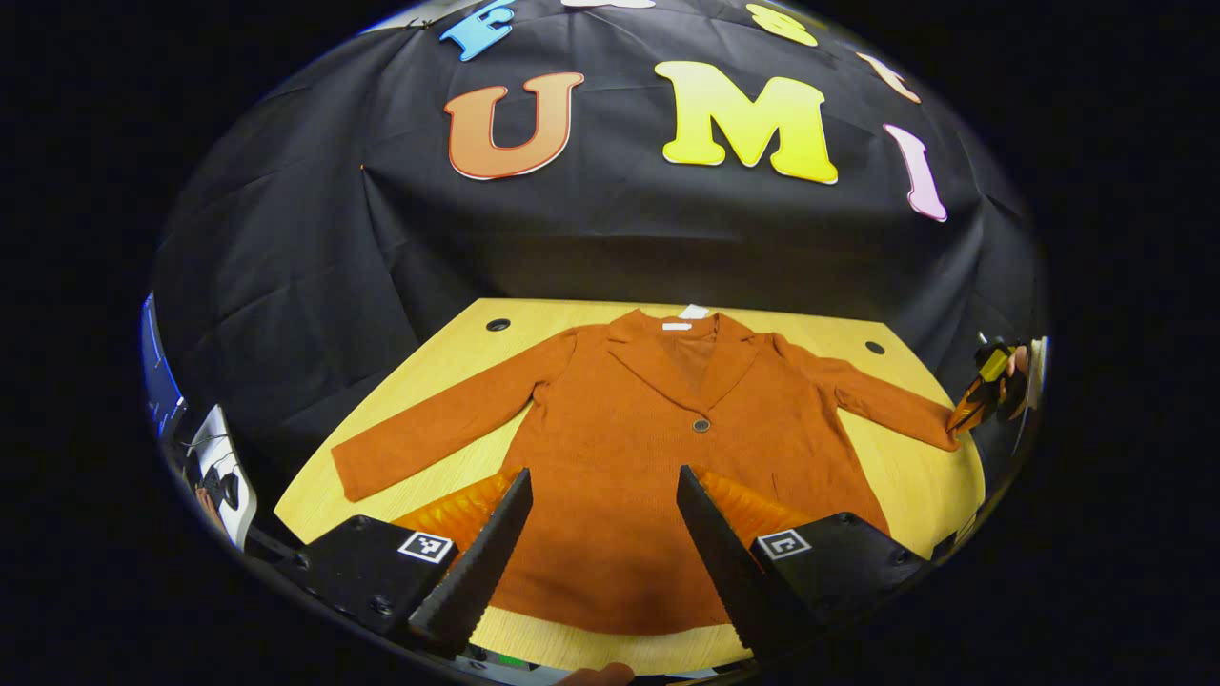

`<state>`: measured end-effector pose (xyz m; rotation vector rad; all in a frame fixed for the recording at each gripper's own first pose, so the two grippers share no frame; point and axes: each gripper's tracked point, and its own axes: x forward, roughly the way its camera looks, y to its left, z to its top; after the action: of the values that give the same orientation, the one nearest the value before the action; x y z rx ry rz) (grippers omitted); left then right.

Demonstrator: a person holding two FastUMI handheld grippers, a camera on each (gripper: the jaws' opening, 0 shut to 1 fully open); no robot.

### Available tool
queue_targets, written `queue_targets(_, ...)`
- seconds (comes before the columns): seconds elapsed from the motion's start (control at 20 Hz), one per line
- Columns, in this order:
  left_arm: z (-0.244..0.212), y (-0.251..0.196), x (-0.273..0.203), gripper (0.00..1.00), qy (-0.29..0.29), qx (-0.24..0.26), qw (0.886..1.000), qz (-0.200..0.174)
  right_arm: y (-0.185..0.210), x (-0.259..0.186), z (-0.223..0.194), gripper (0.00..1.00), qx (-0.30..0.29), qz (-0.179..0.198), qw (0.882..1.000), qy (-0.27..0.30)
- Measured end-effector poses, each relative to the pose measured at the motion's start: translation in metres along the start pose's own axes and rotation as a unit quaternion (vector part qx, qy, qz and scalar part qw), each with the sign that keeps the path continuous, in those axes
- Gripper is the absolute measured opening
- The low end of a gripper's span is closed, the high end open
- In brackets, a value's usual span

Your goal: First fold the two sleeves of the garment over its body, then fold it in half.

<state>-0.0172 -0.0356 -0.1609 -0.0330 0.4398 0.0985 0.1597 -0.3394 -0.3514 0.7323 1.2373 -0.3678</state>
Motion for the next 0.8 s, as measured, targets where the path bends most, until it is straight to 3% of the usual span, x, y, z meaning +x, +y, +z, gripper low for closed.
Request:
queue_targets(0.15,-0.006,0.023,0.003,0.99,0.008,0.024,1.000,-0.005,0.002,-0.010,-0.011,0.02,-0.029,-0.040,0.999,0.010)
queue_targets(0.4,-0.046,0.056,0.003,0.99,0.039,0.062,0.997,-0.016,0.028,-0.069,0.002,0.02,-0.071,-0.038,0.996,-0.040)
queue_targets(0.55,-0.063,0.072,0.006,0.99,0.045,0.061,0.997,-0.023,0.047,-0.096,0.001,0.02,-0.087,-0.036,0.994,-0.053)
queue_targets(0.8,-0.076,0.106,0.012,0.99,0.057,0.047,0.997,-0.015,0.112,-0.135,-0.015,0.02,-0.111,-0.007,0.992,-0.062)
